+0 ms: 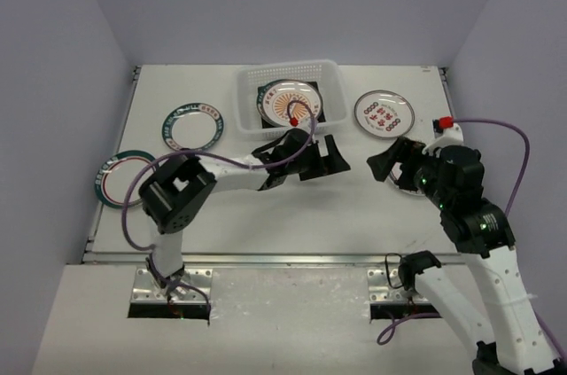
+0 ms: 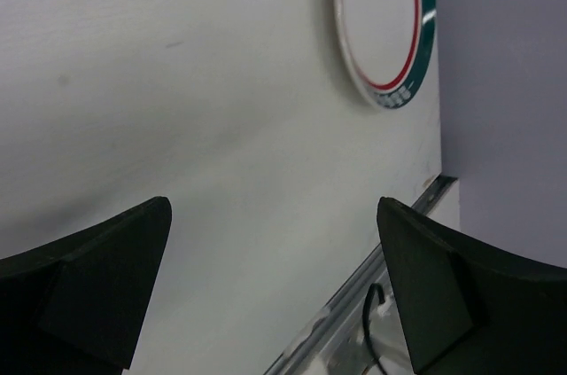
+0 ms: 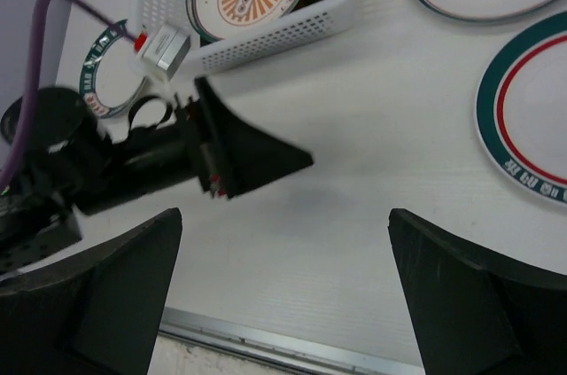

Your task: Place the plates into the plastic bin on the countertop

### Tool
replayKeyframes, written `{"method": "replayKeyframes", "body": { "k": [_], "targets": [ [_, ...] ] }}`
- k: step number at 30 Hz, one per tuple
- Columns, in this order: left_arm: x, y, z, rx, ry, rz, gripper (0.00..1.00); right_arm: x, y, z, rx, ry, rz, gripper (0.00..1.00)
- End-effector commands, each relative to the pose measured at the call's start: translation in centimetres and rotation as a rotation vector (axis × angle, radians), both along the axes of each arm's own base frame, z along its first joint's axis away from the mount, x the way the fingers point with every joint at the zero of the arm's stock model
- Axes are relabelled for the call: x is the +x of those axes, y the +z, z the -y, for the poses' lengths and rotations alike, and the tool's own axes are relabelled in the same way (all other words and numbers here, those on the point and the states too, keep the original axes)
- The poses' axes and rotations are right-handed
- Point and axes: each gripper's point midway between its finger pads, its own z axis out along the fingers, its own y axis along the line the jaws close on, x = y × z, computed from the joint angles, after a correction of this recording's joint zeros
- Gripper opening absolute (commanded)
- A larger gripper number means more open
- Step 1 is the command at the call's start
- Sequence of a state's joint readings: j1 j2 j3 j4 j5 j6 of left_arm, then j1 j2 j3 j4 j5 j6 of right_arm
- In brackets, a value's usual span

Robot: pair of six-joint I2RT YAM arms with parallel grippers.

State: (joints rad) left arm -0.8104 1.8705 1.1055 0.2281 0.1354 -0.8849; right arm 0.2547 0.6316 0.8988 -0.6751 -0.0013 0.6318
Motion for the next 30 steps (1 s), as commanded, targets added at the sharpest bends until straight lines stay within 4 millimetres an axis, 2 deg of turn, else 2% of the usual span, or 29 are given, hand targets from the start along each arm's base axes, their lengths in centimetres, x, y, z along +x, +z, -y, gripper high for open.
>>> {"method": "replayKeyframes", "body": {
  "k": [1,3,7,11,13,14,15,16,18,19,20,21,23,25,26,29,30],
  "targets": [
    [3.8,1.2,9.7,-0.189,-0.053,-0.007,1.0,-1.8,-1.8,0.5,0.051,-0.046,-0.046,0.99],
    [4.0,-2.1,12.1,-0.165,-0.07,-0.051,1.0,-2.3,-1.8,0.6,0.054,-0.043,-0.044,0.99],
    [5.5,-5.2,14.7,-0.124,-0.053,-0.086,0.99,-3.3,-1.8,0.1,0.087,-0.016,-0.03,0.99],
    [6.6,-8.1,16.1,-0.09,-0.044,-0.118,0.91,-3.9,-1.7,-0.1,0.11,0.001,-0.013,0.99],
    [6.9,-8.7,17.3,-0.112,-0.061,-0.132,0.79,-4.0,-1.9,-0.2,0.11,0.005,-0.012,0.99],
    [6.6,-10.5,17.6,-0.094,-0.067,-0.16,0.7,-4.1,-2.0,-0.2,0.108,0.007,-0.011,0.99],
    [6.9,-10.2,18.0,-0.101,-0.067,-0.155,0.63,-4.1,-2.1,-0.1,0.105,0.004,-0.012,0.99],
    [6.7,-11.2,17.8,-0.086,-0.064,-0.169,0.62,-4.2,-2.0,-0.1,0.108,0.009,-0.01,0.99],
    [6.7,-12.5,17.4,-0.064,-0.038,-0.187,0.34,-4.4,-2.0,-0.3,0.111,0.021,-0.007,0.99],
    [6.8,-12.5,17.4,-0.062,-0.033,-0.184,0.32,-4.4,-1.9,-0.3,0.112,0.024,-0.004,0.99],
    [6.8,-12.8,17.2,-0.054,-0.028,-0.182,0.17,-4.4,-1.8,-0.4,0.114,0.03,0.001,0.99],
    [6.9,-12.9,17.1,-0.047,-0.025,-0.18,0.08,-4.5,-1.6,-0.5,0.116,0.033,0.007,0.99],
    [7.0,-11.8,17.2,-0.045,-0.036,-0.149,0.0,-4.5,-1.3,-0.5,0.12,0.038,0.017,0.99],
    [6.8,-10.2,17.1,-0.051,-0.049,-0.119,0.0,-4.6,-1.0,-0.6,0.125,0.041,0.028,0.99],
    [6.9,-7.3,17.5,-0.081,-0.062,-0.071,0.0,-4.7,-0.9,-0.6,0.125,0.041,0.03,0.99],
    [6.0,2.6,16.6,-0.165,-0.109,0.095,0.0,-5.0,0.1,-0.5,0.134,0.043,0.054,0.99],
    [5.8,3.9,16.2,-0.169,-0.116,0.115,0.0,-5.1,0.4,-0.5,0.137,0.045,0.062,0.99]
  ]
}}
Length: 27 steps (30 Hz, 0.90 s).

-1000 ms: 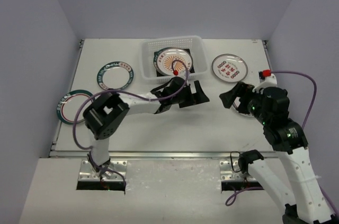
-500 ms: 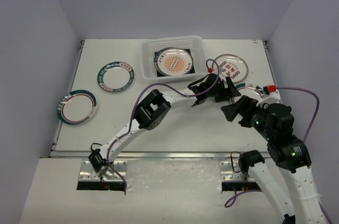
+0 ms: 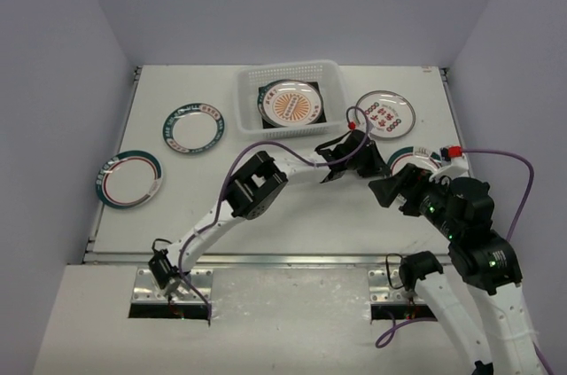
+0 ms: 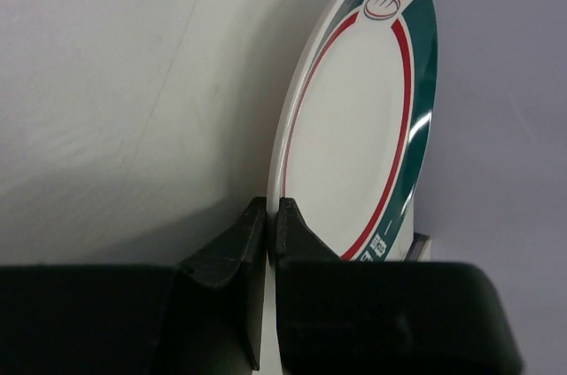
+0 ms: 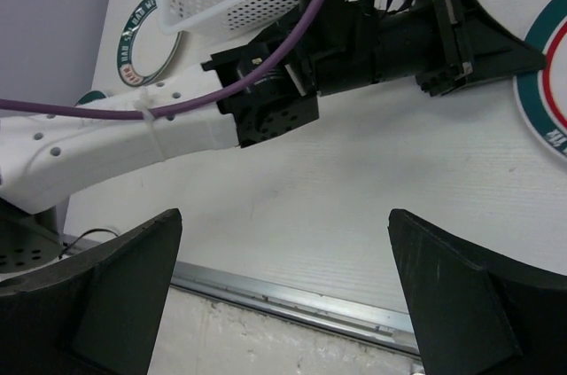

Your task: Place the plates into the plastic bin on the countertop

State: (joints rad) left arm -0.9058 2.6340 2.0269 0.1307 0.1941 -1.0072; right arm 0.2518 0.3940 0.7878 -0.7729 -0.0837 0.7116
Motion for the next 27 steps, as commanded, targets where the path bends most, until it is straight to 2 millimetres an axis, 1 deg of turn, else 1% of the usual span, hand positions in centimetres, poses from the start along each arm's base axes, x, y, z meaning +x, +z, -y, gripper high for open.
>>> {"method": "replayKeyframes", "body": {
  "k": [1,3,4,6,7,8,10,11,13,14,16,17,18,19,20,21,22,23,24,26,27],
  "targets": [
    [0.1,12.2,-1.8,-0.061,-0.011,0.207,0.0,-0.3,2.7,-0.1,0.033,0.001,0.074,0.99],
    [0.7,18.8,-3.8,-0.088,0.006,0.304,0.0,-0.4,3.7,-0.1,0.042,0.003,0.097,0.99],
    [0.6,22.4,-4.9,-0.127,0.006,0.336,0.0,-0.4,3.9,-0.1,0.045,0.005,0.099,0.99],
    [1.7,24.8,-7.5,-0.126,0.036,0.34,0.0,-0.5,4.4,-0.1,0.049,0.004,0.111,0.99],
    [2.8,25.8,-9.4,-0.105,0.074,0.347,0.0,-0.5,4.8,-0.1,0.051,0.002,0.117,0.99],
    [3.6,26.9,-10.6,-0.113,0.098,0.361,0.0,-0.5,4.9,-0.1,0.053,0.001,0.12,0.99],
    [5.6,26.0,-14.6,-0.028,0.176,0.327,0.0,-0.5,5.5,0.1,0.053,-0.006,0.138,0.99],
    [6.6,25.9,-16.8,-0.008,0.215,0.32,0.0,-0.5,5.7,0.2,0.049,-0.011,0.143,0.99],
    [9.1,26.7,-22.0,0.045,0.335,0.335,0.0,-0.3,5.8,0.6,0.038,-0.032,0.15,0.99],
    [10.2,26.4,-24.5,0.083,0.387,0.335,0.0,-0.3,5.9,0.7,0.033,-0.035,0.152,0.99],
    [11.6,25.0,-28.4,0.177,0.452,0.317,0.0,-0.1,5.9,0.7,0.028,-0.036,0.15,0.99],
    [12.7,24.1,-31.3,0.215,0.495,0.298,0.0,0.0,5.8,0.6,0.026,-0.034,0.147,0.99],
    [12.9,23.3,-32.4,0.24,0.503,0.284,0.0,0.1,5.7,0.6,0.024,-0.031,0.145,0.99],
    [13.2,22.5,-34.2,0.258,0.524,0.273,0.0,0.2,5.5,0.6,0.022,-0.032,0.143,0.99],
    [13.8,21.8,-36.7,0.277,0.56,0.26,0.0,0.4,5.4,0.6,0.019,-0.034,0.14,0.99],
    [14.1,21.1,-38.4,0.284,0.578,0.247,0.0,0.5,5.3,0.6,0.015,-0.036,0.139,0.99],
    [14.4,20.4,-39.5,0.283,0.581,0.235,0.0,0.6,5.2,0.6,0.011,-0.037,0.138,0.99],
    [14.5,20.2,-40.1,0.277,0.578,0.231,0.0,0.7,5.1,0.6,0.008,-0.036,0.134,0.99],
    [14.8,18.9,-40.8,0.283,0.565,0.209,0.0,1.1,4.8,0.7,0.0,-0.039,0.128,0.99],
    [14.9,18.3,-40.9,0.284,0.544,0.204,0.0,1.2,4.4,0.6,-0.006,-0.036,0.118,0.99],
    [15.2,17.4,-41.0,0.281,0.526,0.19,0.0,1.6,4.1,0.5,-0.013,-0.035,0.111,0.99]
  ]
}}
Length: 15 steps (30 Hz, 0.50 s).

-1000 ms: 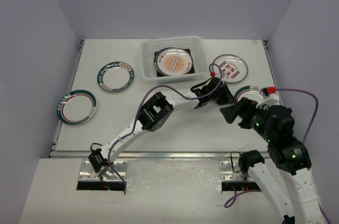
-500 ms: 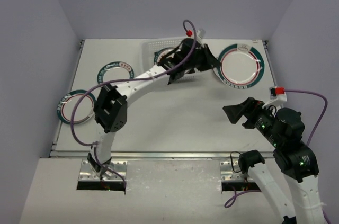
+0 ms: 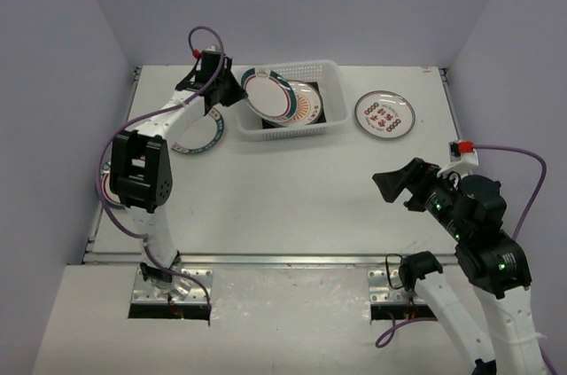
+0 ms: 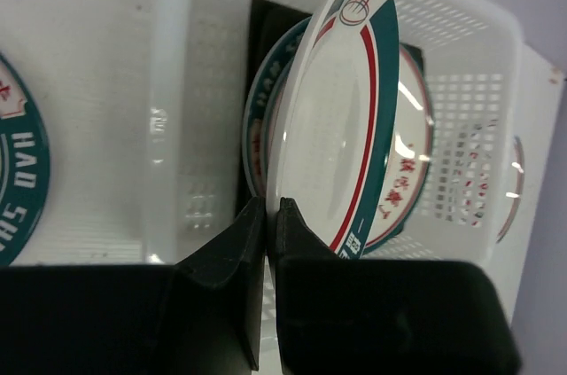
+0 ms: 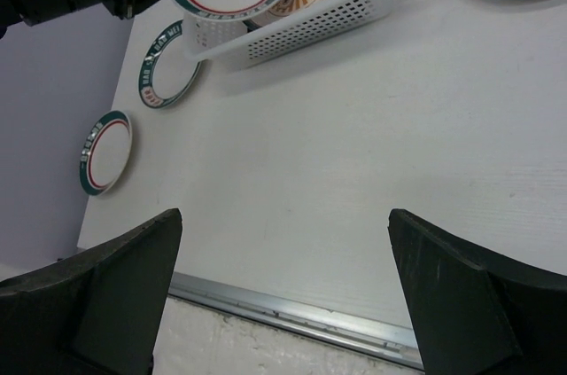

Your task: Place the plates into the plastic bin on the countertop

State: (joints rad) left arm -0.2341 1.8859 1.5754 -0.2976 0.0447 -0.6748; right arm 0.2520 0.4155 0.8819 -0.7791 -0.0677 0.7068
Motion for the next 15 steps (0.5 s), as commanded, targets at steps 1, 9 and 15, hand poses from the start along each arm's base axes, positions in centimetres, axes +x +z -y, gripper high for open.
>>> {"method": "replayKeyframes", "body": {
  "k": [1,9,15],
  "targets": [
    [0.8,0.8,1.6,-0.055,-0.123,0.055,0.0,1.9,0.2,0.1,-0.023,-0.018,0.031,0.99],
    [1.3,-3.3,1.6,-0.054,-0.125,-0.009,0.0,3.6,-4.4,-1.2,-0.035,0.026,-0.078,0.99],
    [2.1,-6.7,2.1,-0.065,-0.148,-0.086,0.0,4.0,-5.5,-1.4,-0.038,0.035,-0.099,0.99]
  ]
}}
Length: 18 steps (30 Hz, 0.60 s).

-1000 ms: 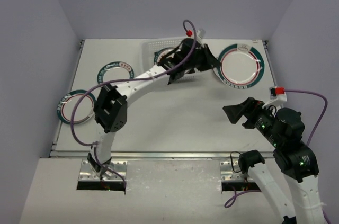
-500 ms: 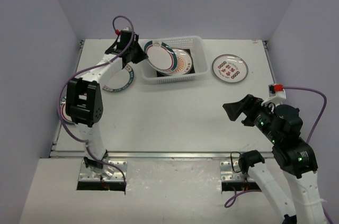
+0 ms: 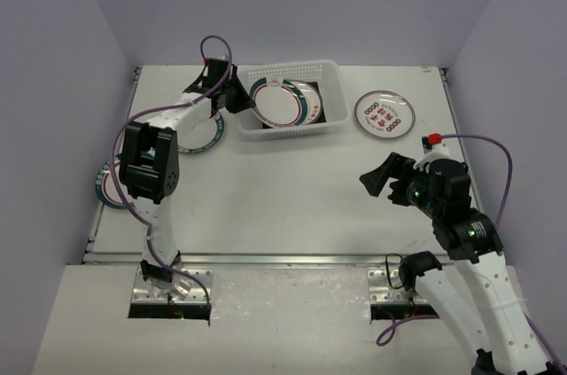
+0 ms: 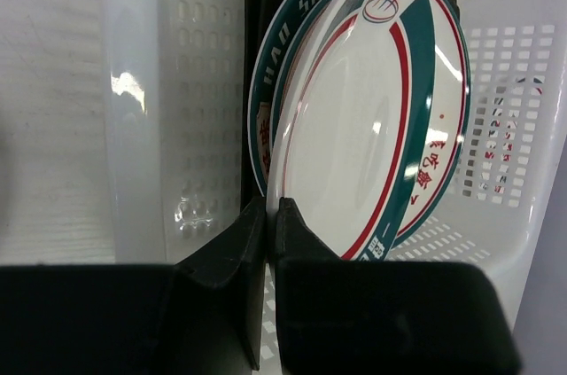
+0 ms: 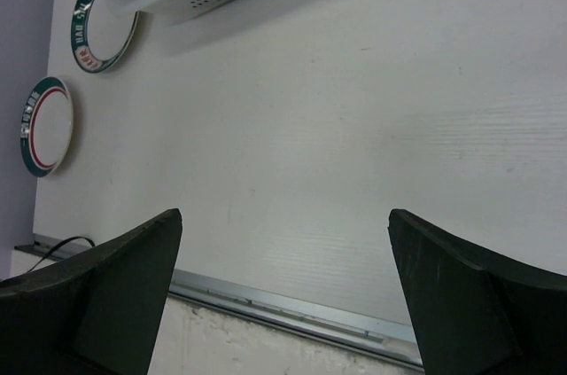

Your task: Place the plates into the plastic bin on the countertop

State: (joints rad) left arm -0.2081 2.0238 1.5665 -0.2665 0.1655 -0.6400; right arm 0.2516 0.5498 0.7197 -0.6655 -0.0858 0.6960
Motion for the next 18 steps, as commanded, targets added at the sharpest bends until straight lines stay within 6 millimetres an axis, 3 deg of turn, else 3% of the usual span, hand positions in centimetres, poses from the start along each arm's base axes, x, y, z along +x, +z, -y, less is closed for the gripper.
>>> {"method": "replayKeyframes", "body": {
  "k": [1,6,10,12,14,17,18],
  "targets": [
    [1.9,-0.3,2.0,-0.067,-0.072,0.022,0.0,1.1,1.3,-0.4,0.009,0.019,0.071,0.99],
    [2.4,-1.5,2.8,-0.106,-0.082,-0.008,0.01,1.3,0.5,-0.6,0.007,0.026,0.051,0.99],
    [2.1,-1.9,1.5,-0.057,-0.028,-0.007,0.38,1.6,-0.5,-0.6,-0.006,0.029,0.033,0.99],
    [1.8,-1.4,1.2,-0.03,-0.017,0.006,0.66,1.8,-1.0,-0.7,-0.021,0.036,0.016,0.99],
    [1.8,-0.7,0.8,0.009,-0.004,0.024,0.82,2.4,-2.2,-0.4,-0.048,0.024,-0.031,0.99],
    [1.6,1.1,1.1,0.051,-0.013,0.05,0.93,3.6,-3.6,0.6,-0.099,-0.042,-0.082,0.99],
    [1.4,2.1,0.9,0.069,-0.008,0.065,1.0,4.1,-4.1,1.0,-0.112,-0.074,-0.1,0.99]
  ]
}}
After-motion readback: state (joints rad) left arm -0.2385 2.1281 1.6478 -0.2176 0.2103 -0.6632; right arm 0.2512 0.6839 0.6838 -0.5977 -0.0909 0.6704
